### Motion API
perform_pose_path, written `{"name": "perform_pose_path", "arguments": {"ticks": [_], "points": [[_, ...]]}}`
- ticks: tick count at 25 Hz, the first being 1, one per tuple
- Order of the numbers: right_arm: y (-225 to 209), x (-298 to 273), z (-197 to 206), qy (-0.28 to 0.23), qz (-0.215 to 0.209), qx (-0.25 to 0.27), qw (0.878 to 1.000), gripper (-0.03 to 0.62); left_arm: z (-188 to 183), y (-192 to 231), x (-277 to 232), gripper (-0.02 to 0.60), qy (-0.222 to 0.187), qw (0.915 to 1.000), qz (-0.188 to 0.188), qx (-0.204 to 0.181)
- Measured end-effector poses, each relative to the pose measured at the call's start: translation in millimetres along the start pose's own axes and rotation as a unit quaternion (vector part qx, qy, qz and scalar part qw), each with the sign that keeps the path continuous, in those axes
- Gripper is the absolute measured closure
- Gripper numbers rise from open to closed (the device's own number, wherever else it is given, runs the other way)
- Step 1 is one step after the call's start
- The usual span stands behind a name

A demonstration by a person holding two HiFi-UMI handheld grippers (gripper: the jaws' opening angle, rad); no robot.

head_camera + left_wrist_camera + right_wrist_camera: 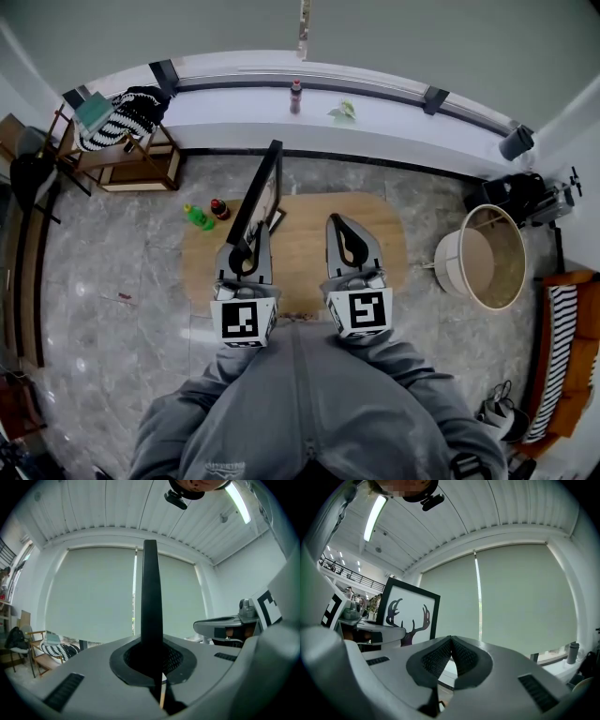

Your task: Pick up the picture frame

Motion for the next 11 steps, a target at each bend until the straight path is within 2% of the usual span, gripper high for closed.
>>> {"name": "perform_pose_path", "arguments": {"ticks": [11], "points": [[3,-4,5,0.006,-0.011,0.004,1.000,0.563,11,2,-1,0.558,0.009,0.9999,0.009,-0.005]]}}
Point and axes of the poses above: the fingertips, and each gripper's own axes: x backward along the fingers, y to its left, z out of its underside, the point moved 2 cm from there along x, backward along the fingers, and after that the axes turned 15 degrees about -z, right-handed, at the moved point
